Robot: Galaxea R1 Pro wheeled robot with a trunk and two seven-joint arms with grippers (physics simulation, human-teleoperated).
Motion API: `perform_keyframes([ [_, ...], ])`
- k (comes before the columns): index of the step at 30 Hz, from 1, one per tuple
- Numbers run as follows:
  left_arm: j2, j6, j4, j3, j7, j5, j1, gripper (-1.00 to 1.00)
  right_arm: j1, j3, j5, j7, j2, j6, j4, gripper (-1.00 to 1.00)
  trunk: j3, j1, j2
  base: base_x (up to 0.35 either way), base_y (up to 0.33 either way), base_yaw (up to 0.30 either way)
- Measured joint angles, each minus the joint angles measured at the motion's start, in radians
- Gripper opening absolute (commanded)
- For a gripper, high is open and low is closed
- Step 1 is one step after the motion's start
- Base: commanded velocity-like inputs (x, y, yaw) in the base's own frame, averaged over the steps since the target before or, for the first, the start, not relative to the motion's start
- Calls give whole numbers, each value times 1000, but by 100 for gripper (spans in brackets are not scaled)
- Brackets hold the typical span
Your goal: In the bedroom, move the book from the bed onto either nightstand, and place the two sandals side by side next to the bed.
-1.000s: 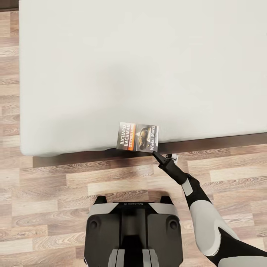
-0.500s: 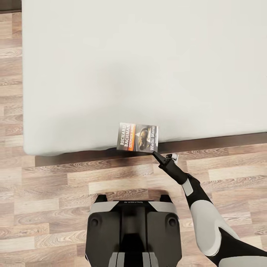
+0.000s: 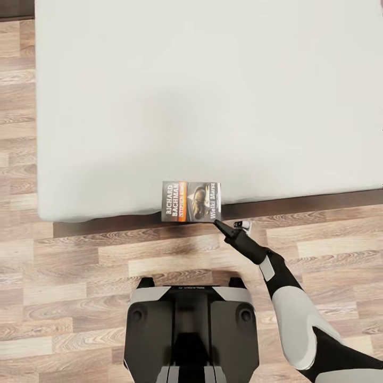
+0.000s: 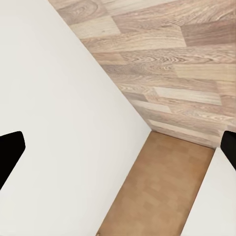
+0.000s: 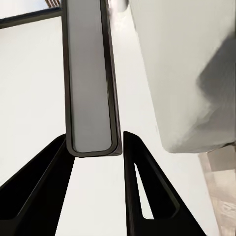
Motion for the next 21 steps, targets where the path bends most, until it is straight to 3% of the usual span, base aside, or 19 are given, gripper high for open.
perform_keyframes([
  [4,0,-1,0,0,0,0,0,100,0,109,-2,4,0,0,0,-100,13,-15,28,0,0,0],
  [5,0,-1,0,0,0,0,0,100,0,156,-4,5,1,0,0,-100,16,-19,35,0,0,0],
  [7,0,-1,0,0,0,0,0,100,0,187,-5,5,1,0,-1,-100,22,-27,49,0,0,0],
  [11,0,-1,0,0,0,0,0,100,0,221,-5,5,1,1,-1,-100,35,-42,77,0,0,0],
  [21,-1,-1,1,0,0,-1,0,100,0,258,-3,9,0,41,-1,-100,66,-81,147,0,0,0],
])
